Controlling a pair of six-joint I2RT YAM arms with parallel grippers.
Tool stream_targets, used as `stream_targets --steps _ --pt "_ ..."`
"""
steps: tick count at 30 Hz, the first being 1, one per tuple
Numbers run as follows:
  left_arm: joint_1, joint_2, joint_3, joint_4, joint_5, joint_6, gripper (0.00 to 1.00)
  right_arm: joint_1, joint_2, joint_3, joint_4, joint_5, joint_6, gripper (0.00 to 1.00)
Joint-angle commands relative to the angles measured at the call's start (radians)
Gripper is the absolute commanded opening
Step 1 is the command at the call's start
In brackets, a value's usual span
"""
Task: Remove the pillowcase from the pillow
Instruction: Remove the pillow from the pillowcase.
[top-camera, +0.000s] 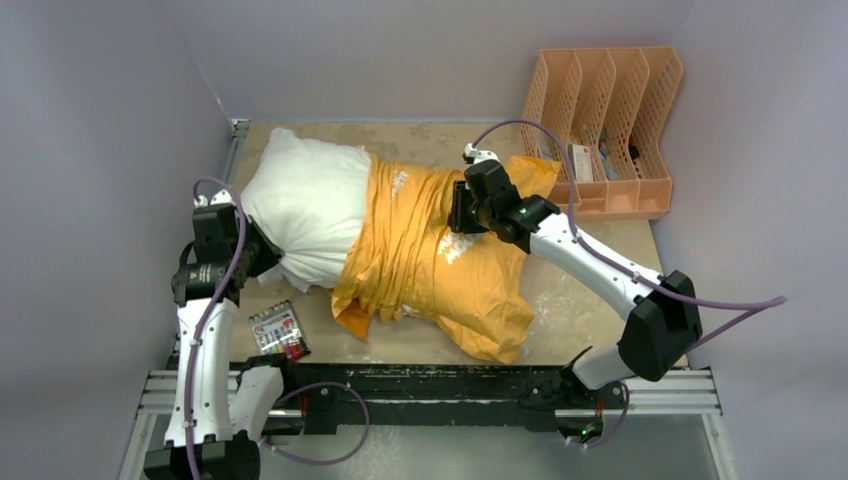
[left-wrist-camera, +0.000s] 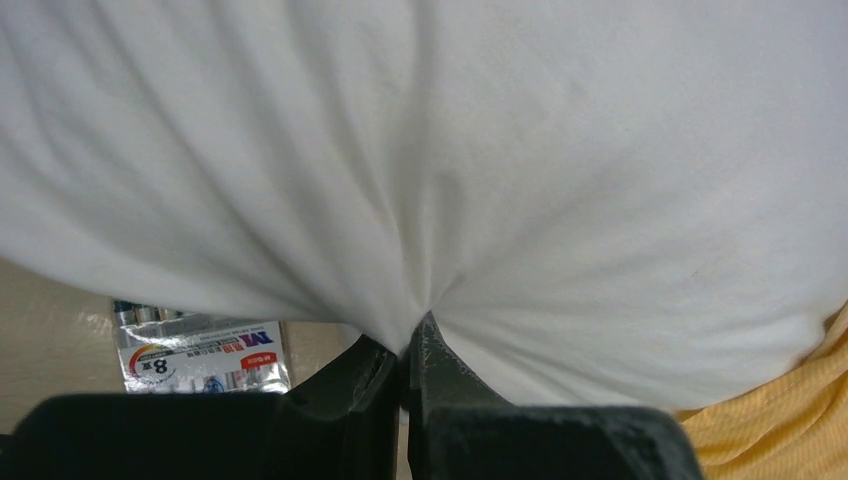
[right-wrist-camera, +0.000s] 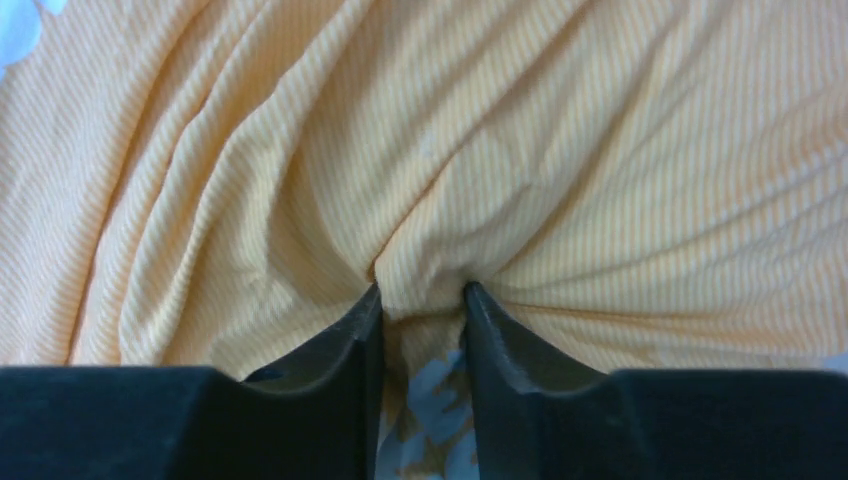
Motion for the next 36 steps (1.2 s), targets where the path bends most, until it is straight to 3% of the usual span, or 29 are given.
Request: stream_targets --steps 1,3,4,11,14,19,21,24,29,32,34,35,36 --pt "0.01 -0.064 0.102 -0.036 -0.209 0.065 0.0 0.01 -0.029 -0.021 -0.104 0.077 0.031 0.22" --pt "0.007 -0.041 0.128 -0.072 -0.264 0.078 0.0 -0.009 -0.072 -0.042 -0.108 0.167 0.016 0.09" --pt "0.008 -0.035 0.131 -0.077 -0.277 0.069 0.0 -0.024 -0.095 -0.053 -0.108 0.2 0.009 0.07" --pt "0.008 -0.034 0.115 -0.037 -0.317 0.008 0.0 -0.151 -0.199 -0.107 -0.124 0.244 -0.023 0.08" --pt "0.009 -0.032 0.098 -0.003 -0.234 0.002 0.0 -0.155 -0.209 -0.09 -0.088 0.043 -0.093 0.25" --pt "0.008 -0.026 0.074 0.028 -0.142 -0.015 0.0 -0.14 -0.231 -0.058 -0.044 -0.268 -0.056 0.65" --pt "0.007 -0.024 0.074 0.025 -0.13 -0.016 0.0 -0.098 -0.272 -0.087 -0.018 -0.283 0.014 0.72" --pt "0.009 -0.025 0.075 0.026 -0.12 -0.02 0.0 0.037 -0.325 -0.095 -0.077 -0.11 0.082 0.79" --pt "0.008 -0.017 0.074 0.03 -0.094 -0.028 0.0 0.212 -0.37 -0.114 -0.233 0.136 0.262 0.81" --pt "0.008 -0.012 0.079 0.032 -0.079 -0.029 0.0 0.282 -0.386 -0.176 -0.223 0.156 0.339 0.81" --pt "0.007 -0.009 0.081 0.035 -0.067 -0.03 0.0 0.283 -0.346 -0.206 -0.196 0.107 0.337 0.75" --pt "0.008 -0.009 0.085 0.035 -0.067 -0.029 0.0 0.283 -0.314 -0.211 -0.191 0.095 0.336 0.6" --pt "0.007 -0.007 0.087 0.035 -0.068 -0.018 0.0 0.283 -0.283 -0.227 -0.175 0.085 0.344 0.53"
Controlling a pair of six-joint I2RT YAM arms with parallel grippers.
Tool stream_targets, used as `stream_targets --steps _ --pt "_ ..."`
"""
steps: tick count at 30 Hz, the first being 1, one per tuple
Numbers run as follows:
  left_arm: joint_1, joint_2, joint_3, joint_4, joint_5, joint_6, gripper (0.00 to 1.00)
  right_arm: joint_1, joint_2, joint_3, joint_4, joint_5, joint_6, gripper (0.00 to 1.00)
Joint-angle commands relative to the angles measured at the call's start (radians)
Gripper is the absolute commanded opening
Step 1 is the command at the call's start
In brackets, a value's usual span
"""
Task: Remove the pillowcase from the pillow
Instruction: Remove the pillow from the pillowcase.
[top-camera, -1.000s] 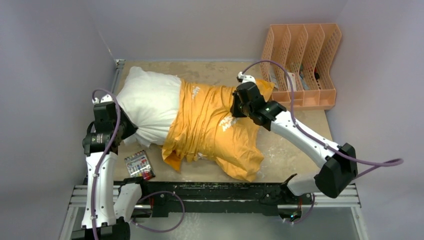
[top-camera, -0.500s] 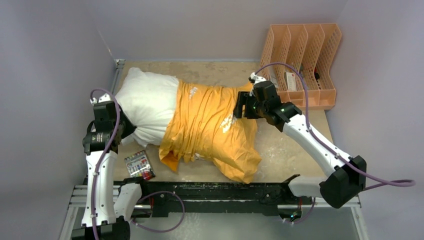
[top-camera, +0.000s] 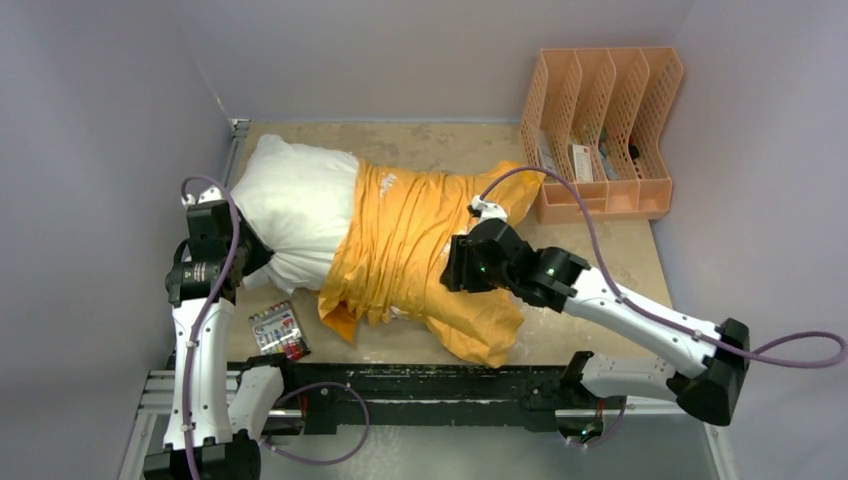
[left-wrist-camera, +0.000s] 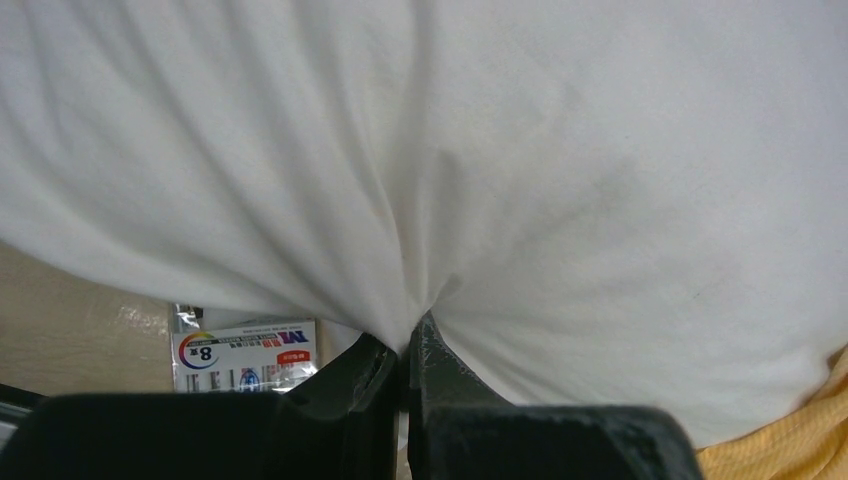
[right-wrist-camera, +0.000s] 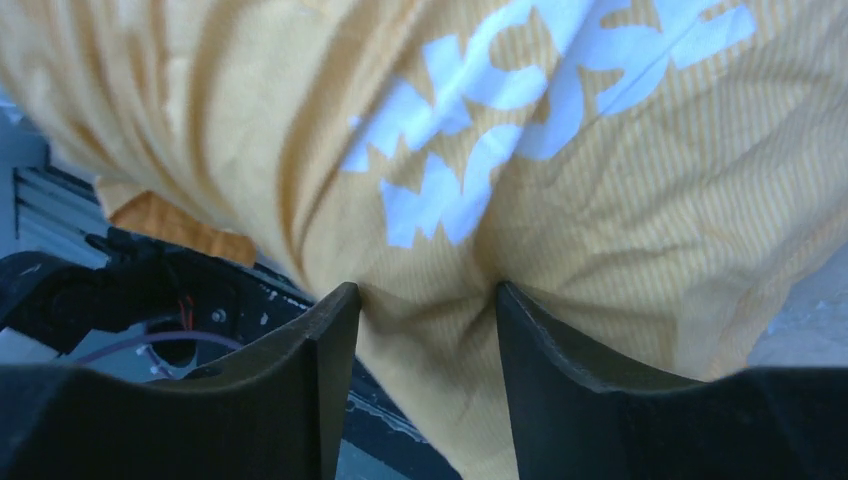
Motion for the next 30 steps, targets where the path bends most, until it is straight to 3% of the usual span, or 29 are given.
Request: stream_targets --steps 1,3,4,5,10,15,20,23,27,30 --pt "0.004 0.001 0.037 0.086 0.031 0.012 0.0 0.002 0.11 -0.074 0.043 -0.007 0.091 0.47" --pt "0.003 0.02 0.072 0.058 -0.078 0.048 0.0 0.001 0.137 -0.124 0.12 -0.073 0.081 0.24" --pt "0.003 0.031 0.094 0.052 -0.119 0.059 0.0 0.001 0.143 -0.125 0.101 -0.038 0.101 0.06" --pt "0.003 0.043 0.114 0.045 -0.141 0.064 0.0 0.001 0.14 -0.119 0.063 0.03 0.117 0.0" --pt "0.004 0.073 0.127 0.079 -0.113 0.041 0.0 -0.106 0.029 -0.098 -0.081 0.307 0.095 0.0" --pt "0.004 0.078 0.097 0.086 -0.115 0.041 0.0 -0.403 -0.132 -0.212 0.018 0.192 -0.046 0.0" --pt "0.004 0.073 0.065 0.106 -0.064 0.028 0.0 -0.429 -0.113 -0.189 0.108 -0.029 -0.121 0.0" --pt "0.004 0.063 0.054 0.106 -0.042 0.022 0.0 -0.429 -0.07 -0.108 0.122 -0.075 -0.165 0.1" --pt "0.004 0.05 0.044 0.11 -0.017 0.008 0.0 -0.428 -0.06 0.001 0.144 -0.205 -0.271 0.54" --pt "0.004 0.052 0.036 0.118 -0.008 0.003 0.0 -0.402 -0.062 0.058 0.118 -0.214 -0.284 0.62"
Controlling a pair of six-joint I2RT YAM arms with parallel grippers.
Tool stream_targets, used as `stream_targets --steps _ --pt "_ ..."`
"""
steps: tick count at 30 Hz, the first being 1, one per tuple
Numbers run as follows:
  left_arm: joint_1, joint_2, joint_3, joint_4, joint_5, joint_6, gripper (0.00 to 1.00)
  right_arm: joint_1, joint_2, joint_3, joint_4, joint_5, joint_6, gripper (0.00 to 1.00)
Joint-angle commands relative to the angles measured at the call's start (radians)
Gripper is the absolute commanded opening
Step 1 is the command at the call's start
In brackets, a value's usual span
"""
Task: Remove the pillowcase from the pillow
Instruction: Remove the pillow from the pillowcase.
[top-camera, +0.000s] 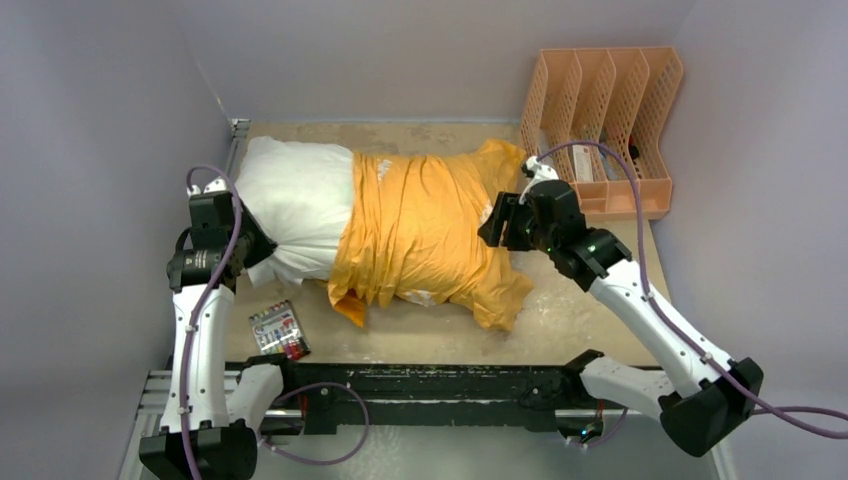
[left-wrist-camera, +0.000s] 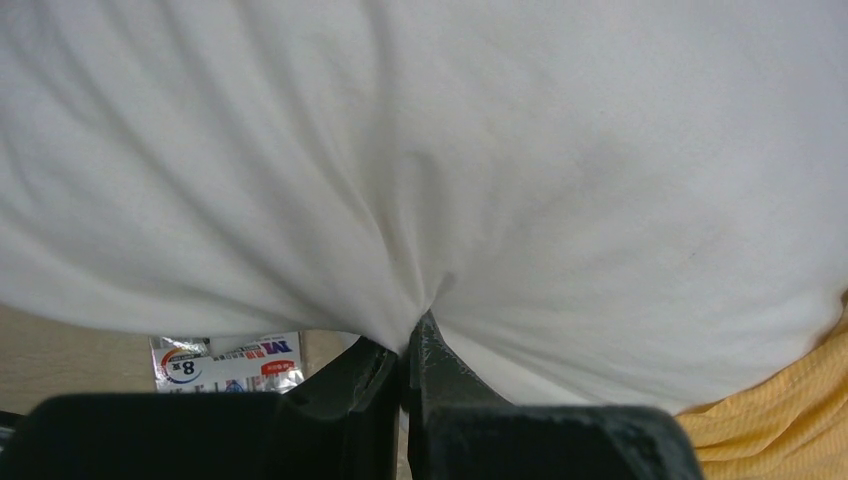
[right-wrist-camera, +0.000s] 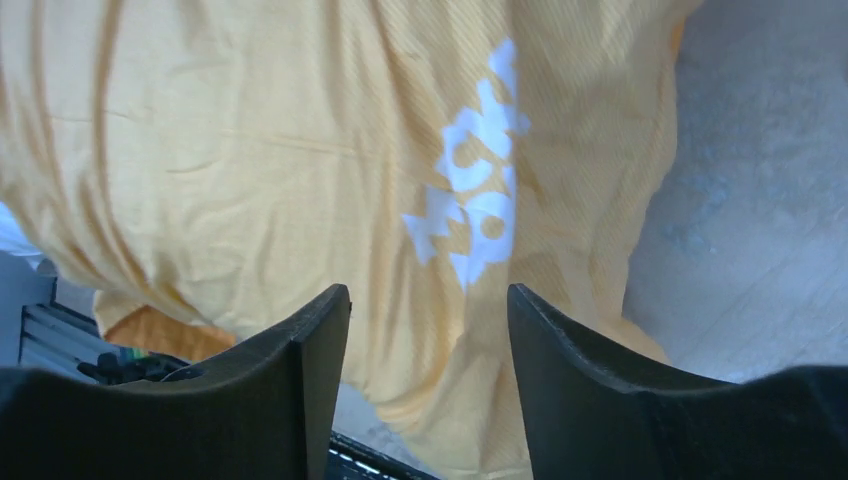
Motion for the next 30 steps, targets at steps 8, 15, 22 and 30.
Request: stream_targets --steps 8,15,22,30 --pt "0.013 -0.019 0.003 0.105 0.009 -0.024 0.0 0.328 0.204 0.288 -0.115 0.19 -0.103 0.71" --pt "0.013 -0.035 0.011 0.092 0.01 -0.033 0.0 0.443 0.41 0.27 -0.203 0.371 0.021 0.73" --pt "0.012 -0.007 0.048 0.015 -0.095 0.002 0.0 0.345 0.5 0.24 -0.396 0.638 0.134 0.23" --pt "0.013 -0.008 0.059 0.012 -0.166 0.008 0.0 0.122 0.137 0.017 -0.195 0.521 0.058 0.07"
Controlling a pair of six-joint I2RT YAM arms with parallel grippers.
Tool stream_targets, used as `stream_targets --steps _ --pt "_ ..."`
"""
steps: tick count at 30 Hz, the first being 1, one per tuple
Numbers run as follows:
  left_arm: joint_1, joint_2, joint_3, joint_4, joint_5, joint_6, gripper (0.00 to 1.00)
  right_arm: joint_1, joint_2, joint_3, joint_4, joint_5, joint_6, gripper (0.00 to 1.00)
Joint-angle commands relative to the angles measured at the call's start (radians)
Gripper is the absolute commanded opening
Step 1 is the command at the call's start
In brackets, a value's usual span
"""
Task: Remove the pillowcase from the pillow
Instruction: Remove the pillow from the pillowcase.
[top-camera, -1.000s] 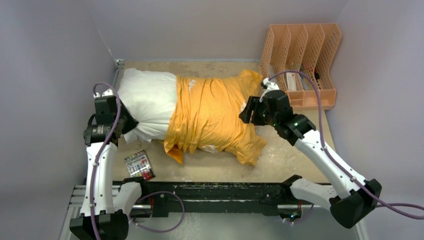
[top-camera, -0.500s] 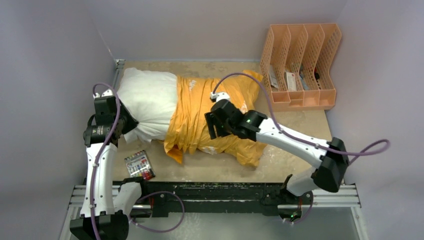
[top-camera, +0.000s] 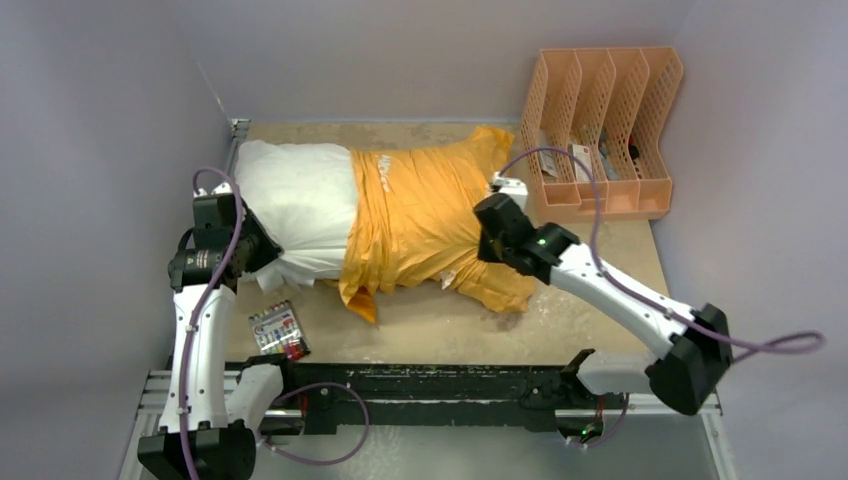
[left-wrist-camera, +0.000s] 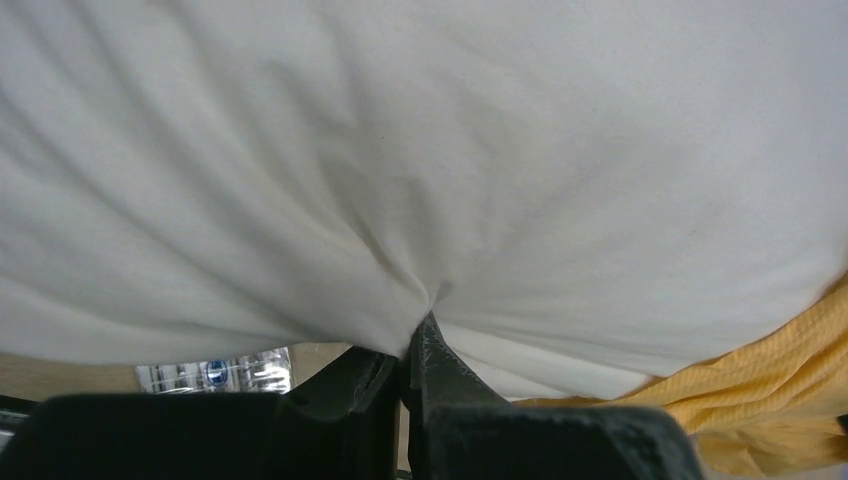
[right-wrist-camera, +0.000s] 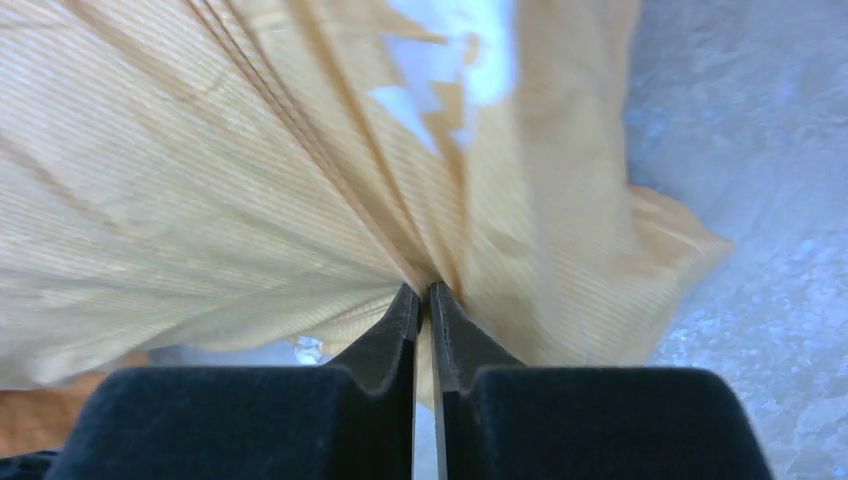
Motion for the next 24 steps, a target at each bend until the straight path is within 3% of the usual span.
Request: stream_targets --steps 1,5,11,15,22,24 --pt "0.019 -0.008 0.056 0.067 -0.195 0.026 0.0 -0.156 -0.149 -0.099 -0.062 0.116 -0.056 0.07" --pt "0.019 -0.013 0.044 0.085 -0.155 0.022 0.0 -0.174 -0.163 -0.067 -0.043 -0.009 -0.095 0.13" --pt "0.021 -0.029 0.028 0.104 -0.085 0.012 0.0 -0.166 -0.223 0.024 0.091 -0.239 -0.169 0.51" --pt "0.021 -0.037 0.02 0.108 -0.073 0.007 0.0 -0.123 -0.245 0.024 0.226 -0.388 -0.176 0.66" --pt "0.02 -0.038 0.02 0.113 -0.056 -0.003 0.0 0.14 0.0 0.213 0.186 -0.259 -0.227 0.74" --pt "0.02 -0.039 0.027 0.105 -0.056 0.001 0.0 0.189 0.082 0.26 0.174 -0.217 -0.244 0.81"
